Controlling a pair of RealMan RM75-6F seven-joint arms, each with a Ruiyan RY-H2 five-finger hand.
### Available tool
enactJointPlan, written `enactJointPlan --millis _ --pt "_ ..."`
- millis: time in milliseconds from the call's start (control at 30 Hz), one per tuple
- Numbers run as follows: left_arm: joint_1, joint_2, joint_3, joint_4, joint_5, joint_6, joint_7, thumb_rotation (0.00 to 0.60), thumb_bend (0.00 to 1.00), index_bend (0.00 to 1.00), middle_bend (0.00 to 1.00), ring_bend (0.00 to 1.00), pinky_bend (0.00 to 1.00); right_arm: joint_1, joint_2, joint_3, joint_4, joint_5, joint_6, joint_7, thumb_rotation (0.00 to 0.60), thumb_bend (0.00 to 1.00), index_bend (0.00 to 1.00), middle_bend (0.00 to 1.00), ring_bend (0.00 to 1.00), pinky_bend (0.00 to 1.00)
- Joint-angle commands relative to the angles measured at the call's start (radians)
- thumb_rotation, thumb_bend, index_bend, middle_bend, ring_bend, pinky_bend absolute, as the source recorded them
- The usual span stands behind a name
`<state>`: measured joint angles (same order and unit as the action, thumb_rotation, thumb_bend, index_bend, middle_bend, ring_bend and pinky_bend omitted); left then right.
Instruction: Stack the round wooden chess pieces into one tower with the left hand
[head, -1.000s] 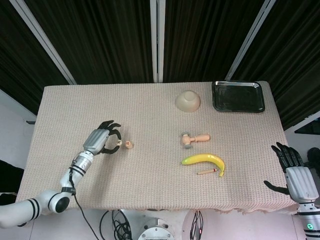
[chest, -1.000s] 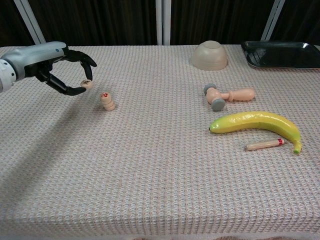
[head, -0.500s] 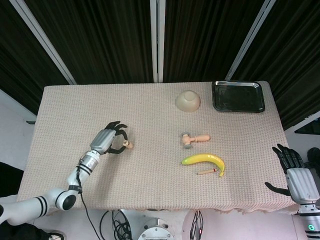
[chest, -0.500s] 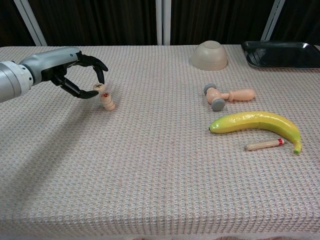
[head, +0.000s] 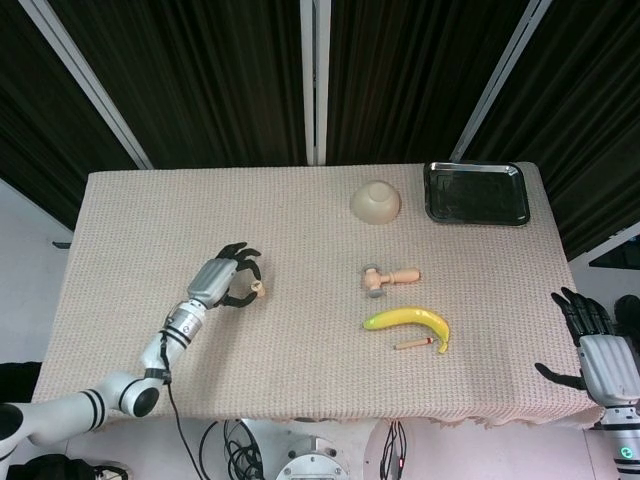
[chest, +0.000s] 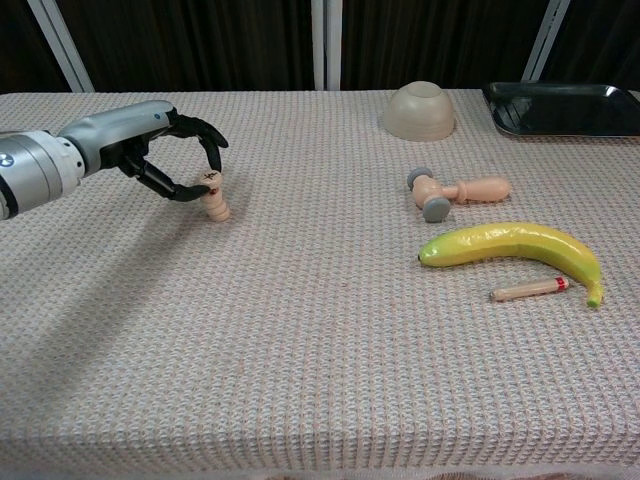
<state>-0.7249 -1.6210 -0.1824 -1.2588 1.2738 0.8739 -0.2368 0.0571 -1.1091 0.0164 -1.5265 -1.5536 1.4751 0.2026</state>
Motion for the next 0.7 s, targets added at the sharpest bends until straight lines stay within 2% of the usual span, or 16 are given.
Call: enactJointPlan --millis 33,700 --pt "-0.002 -0.007 0.004 0.015 0.007 -0.004 -0.011 0.6 0.32 0.5 0.16 0.0 0.0 -0.001 0.0 0.0 0.003 0.001 0.0 0.003 0.6 0.01 0.0 0.0 0.0 0.0" --pt "0.005 -0.015 0.013 0.056 0.028 0.006 -0.046 0.6 0.32 0.49 0.15 0.0 0.0 -0.007 0.0 0.0 0.013 0.005 0.004 0.013 0.6 0.01 0.0 0.0 0.0 0.0"
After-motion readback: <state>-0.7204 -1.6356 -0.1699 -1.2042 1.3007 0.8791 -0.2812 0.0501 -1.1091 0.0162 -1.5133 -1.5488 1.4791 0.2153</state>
